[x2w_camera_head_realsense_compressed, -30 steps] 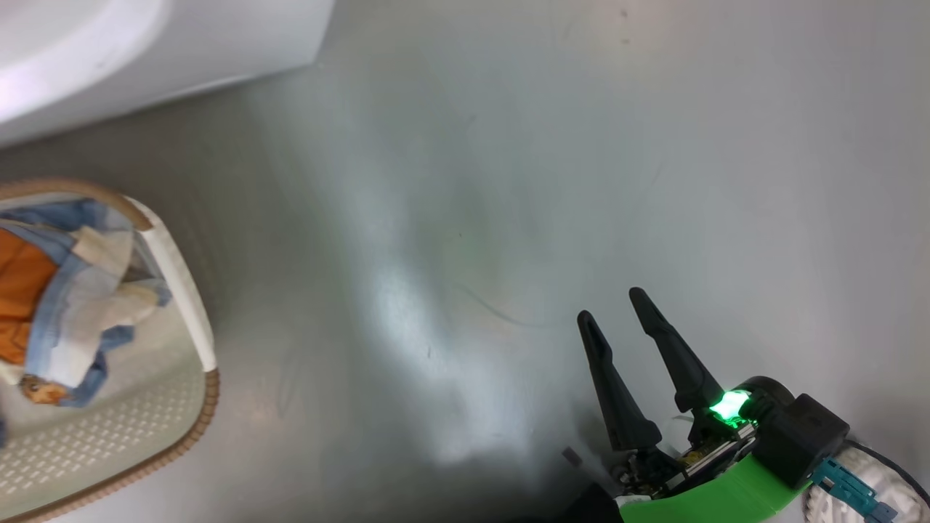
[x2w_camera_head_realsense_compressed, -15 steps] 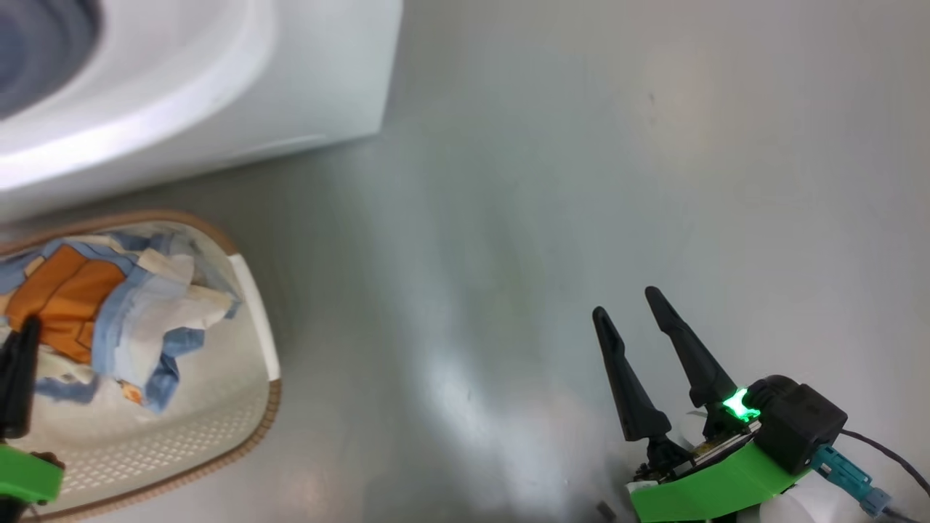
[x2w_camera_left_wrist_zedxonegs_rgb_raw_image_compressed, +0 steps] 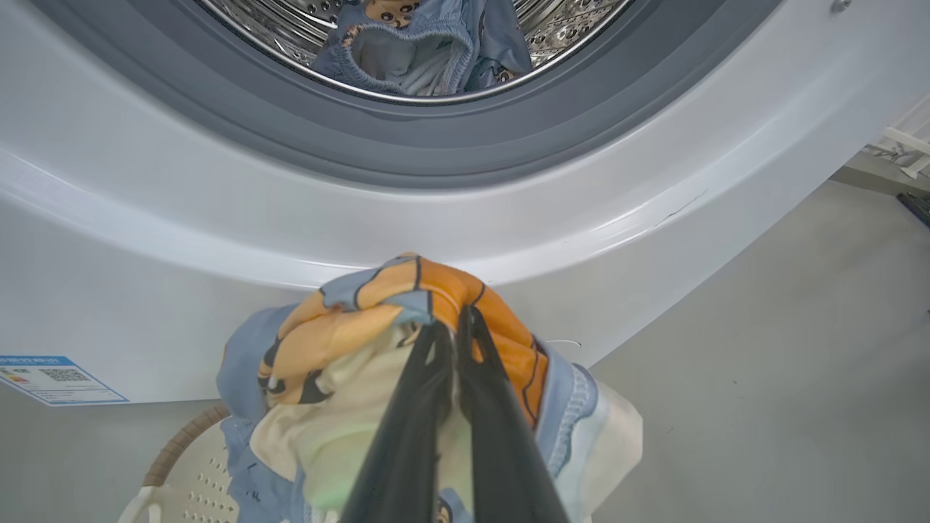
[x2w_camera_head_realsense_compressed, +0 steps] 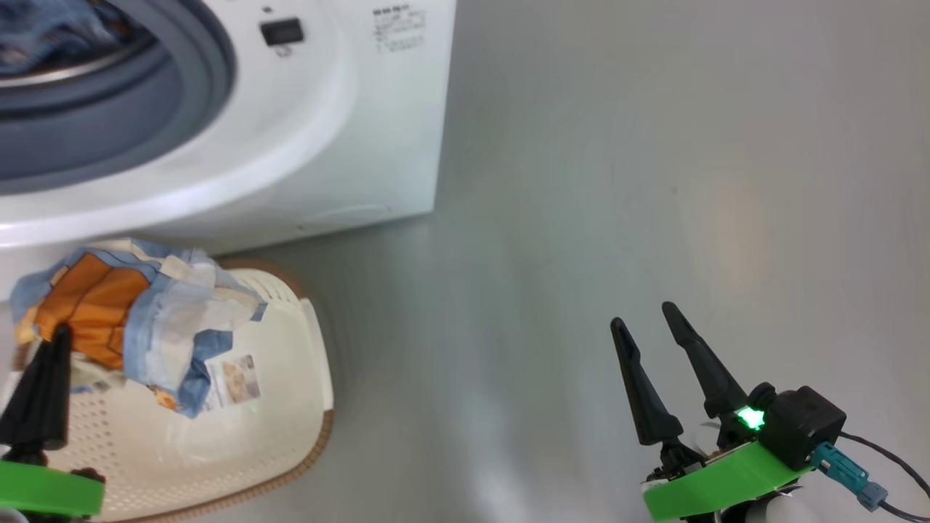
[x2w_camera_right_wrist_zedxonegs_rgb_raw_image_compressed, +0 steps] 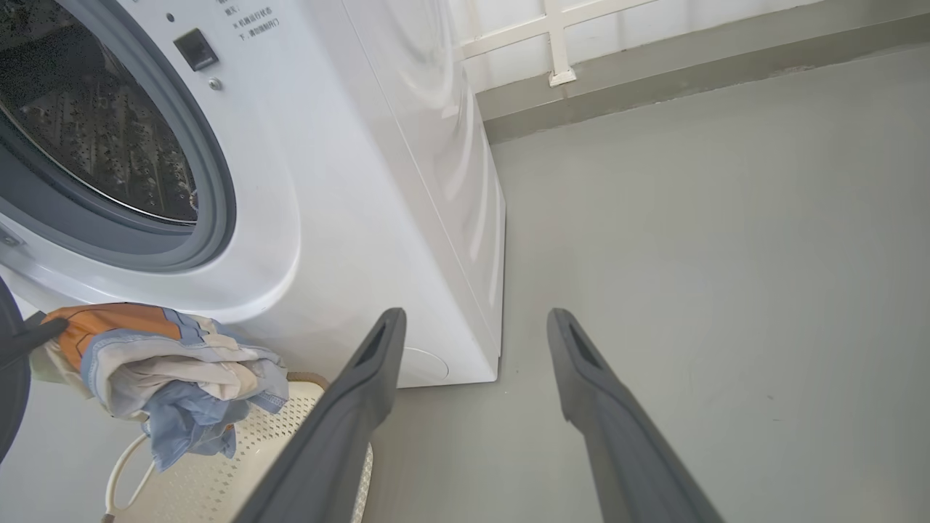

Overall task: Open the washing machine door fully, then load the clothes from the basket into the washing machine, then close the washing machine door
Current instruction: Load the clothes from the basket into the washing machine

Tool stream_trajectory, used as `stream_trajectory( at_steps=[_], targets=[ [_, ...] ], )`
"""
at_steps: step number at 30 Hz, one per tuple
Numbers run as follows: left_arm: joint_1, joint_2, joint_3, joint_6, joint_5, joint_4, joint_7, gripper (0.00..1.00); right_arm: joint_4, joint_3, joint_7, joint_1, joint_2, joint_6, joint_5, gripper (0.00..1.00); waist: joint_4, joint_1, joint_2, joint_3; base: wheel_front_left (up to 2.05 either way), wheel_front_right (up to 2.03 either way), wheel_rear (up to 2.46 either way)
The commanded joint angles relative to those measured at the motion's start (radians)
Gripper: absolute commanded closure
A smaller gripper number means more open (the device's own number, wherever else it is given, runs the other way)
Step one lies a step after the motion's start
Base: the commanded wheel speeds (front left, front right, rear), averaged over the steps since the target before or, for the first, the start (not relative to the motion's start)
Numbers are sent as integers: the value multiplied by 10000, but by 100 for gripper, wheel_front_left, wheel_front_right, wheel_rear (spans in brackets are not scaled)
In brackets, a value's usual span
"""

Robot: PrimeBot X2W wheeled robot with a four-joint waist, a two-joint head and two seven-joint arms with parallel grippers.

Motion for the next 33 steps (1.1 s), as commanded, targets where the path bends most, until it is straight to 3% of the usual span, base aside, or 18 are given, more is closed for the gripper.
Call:
stream_trajectory(
  at_steps=[1,15,33],
  targets=[
    [8,271,487,46,158,-241,-53,100,-142,179,-48,142,-39,27,-95,0,352,0,0,-709,0,0,0],
    [630,-1052,1475,46,2367,-1440,-53,100,749,-144,-48,326,-39,27,-301,0,896,0,0,-2572,0,0,0],
    [1954,-2137,2496,46,4264,-1938,-53,100,1248,-249,-48,536,-39,27,-197,0,957,0,0,-4019,0,0,0]
  ],
)
